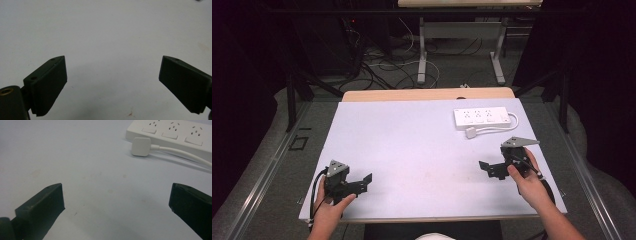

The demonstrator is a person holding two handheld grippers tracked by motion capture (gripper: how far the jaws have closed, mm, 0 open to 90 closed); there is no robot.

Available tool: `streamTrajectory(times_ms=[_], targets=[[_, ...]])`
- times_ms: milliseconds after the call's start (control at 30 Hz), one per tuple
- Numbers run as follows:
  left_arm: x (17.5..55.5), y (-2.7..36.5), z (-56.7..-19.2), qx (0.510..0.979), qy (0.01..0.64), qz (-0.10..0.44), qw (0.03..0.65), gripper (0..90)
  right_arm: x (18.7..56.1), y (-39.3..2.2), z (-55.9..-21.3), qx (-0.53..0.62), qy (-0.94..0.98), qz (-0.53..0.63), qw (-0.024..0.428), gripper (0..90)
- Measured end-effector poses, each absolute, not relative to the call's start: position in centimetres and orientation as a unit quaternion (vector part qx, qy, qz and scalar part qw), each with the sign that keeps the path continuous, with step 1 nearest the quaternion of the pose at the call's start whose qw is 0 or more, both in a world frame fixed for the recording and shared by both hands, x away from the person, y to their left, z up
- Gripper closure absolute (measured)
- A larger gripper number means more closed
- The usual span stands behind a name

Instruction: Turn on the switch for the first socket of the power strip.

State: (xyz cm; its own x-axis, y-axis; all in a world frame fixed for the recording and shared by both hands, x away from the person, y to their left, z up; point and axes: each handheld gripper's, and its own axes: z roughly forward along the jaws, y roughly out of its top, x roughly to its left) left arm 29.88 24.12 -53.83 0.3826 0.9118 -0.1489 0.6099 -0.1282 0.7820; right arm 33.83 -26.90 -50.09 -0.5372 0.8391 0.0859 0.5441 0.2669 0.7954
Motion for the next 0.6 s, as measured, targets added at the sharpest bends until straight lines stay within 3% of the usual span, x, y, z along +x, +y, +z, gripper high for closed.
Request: streamTrajectory(times_ms=[600], targets=[[29.9,24.1,-53.8,0.728,0.52,0.19,0.405,7.8,31.9,-26.5,-52.8,0.441,0.777,0.41,0.184,2.5]])
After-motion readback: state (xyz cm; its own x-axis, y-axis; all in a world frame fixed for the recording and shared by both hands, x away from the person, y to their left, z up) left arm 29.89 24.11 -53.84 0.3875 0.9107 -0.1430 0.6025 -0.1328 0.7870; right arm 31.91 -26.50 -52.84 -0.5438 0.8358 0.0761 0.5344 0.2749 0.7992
